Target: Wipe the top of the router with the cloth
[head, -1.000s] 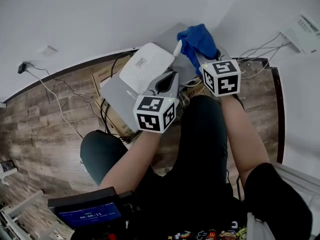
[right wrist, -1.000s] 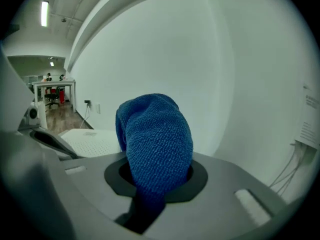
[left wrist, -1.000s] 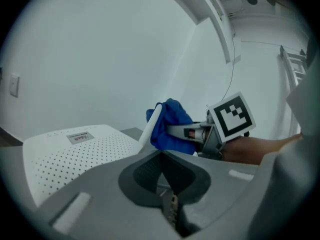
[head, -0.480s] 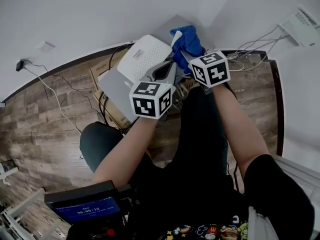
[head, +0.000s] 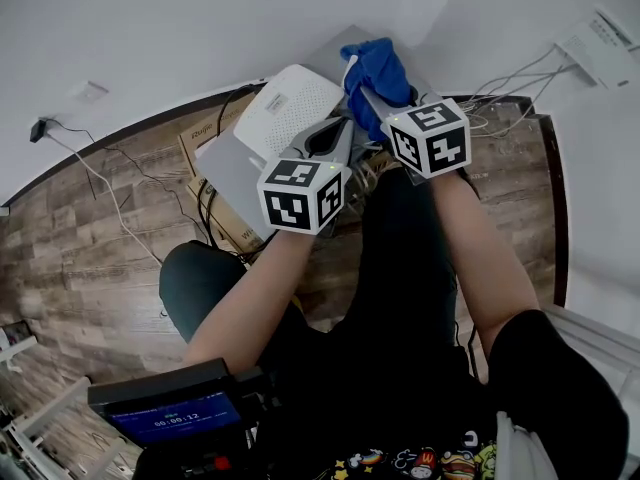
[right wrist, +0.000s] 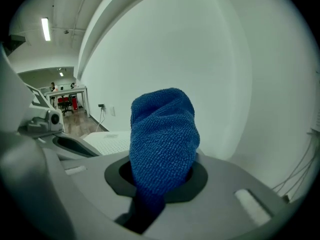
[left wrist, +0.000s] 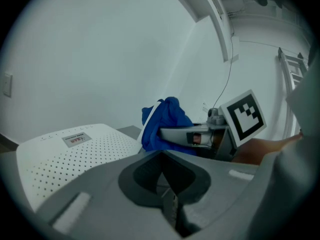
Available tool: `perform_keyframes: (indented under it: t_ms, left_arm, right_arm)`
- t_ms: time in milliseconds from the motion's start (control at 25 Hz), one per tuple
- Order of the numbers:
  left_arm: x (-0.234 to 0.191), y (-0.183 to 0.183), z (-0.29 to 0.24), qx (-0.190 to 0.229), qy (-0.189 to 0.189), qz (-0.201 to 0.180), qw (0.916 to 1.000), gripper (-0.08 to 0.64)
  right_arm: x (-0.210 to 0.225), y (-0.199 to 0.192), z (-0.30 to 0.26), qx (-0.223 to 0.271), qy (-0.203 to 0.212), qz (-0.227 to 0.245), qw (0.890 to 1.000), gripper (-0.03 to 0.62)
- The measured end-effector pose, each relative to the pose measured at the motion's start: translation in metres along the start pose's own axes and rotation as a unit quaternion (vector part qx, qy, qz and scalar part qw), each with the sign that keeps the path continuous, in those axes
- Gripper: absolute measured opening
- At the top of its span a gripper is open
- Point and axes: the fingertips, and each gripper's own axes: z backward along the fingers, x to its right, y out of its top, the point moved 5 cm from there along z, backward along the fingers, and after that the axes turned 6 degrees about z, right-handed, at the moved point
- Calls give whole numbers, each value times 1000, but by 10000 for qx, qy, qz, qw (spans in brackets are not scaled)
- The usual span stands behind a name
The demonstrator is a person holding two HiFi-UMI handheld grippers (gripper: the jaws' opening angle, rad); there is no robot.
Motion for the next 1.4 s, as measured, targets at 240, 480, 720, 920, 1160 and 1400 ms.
perform_keyframes:
  t_ms: [240, 480, 720, 920, 1160, 1400]
  left_arm:
    - [4, 1, 3, 89, -86, 12, 9999, 0]
    - [7, 3, 5, 114, -53, -43, 9999, 0]
    - [16, 22, 27, 489, -79, 144, 9987, 0]
    - [28, 54, 75, 322, 217, 401, 9984, 0]
    - [80, 167, 177, 674, 862, 297, 9936, 0]
    - [167, 350, 282, 1272, 929, -380, 9868, 0]
  right_arm:
    - [-1, 33, 28, 506, -119, -47, 9986, 101]
    - [-15, 73, 55, 1076, -65, 278, 9938, 101]
    - [-26, 88, 59, 1024, -167, 98, 9946, 101]
    - [-37, 122, 97, 459, -163, -191, 9986, 101]
    - [-73, 209, 173, 9, 128, -463, 9988, 101]
    - [-115, 374, 272, 326, 252, -500, 9979, 101]
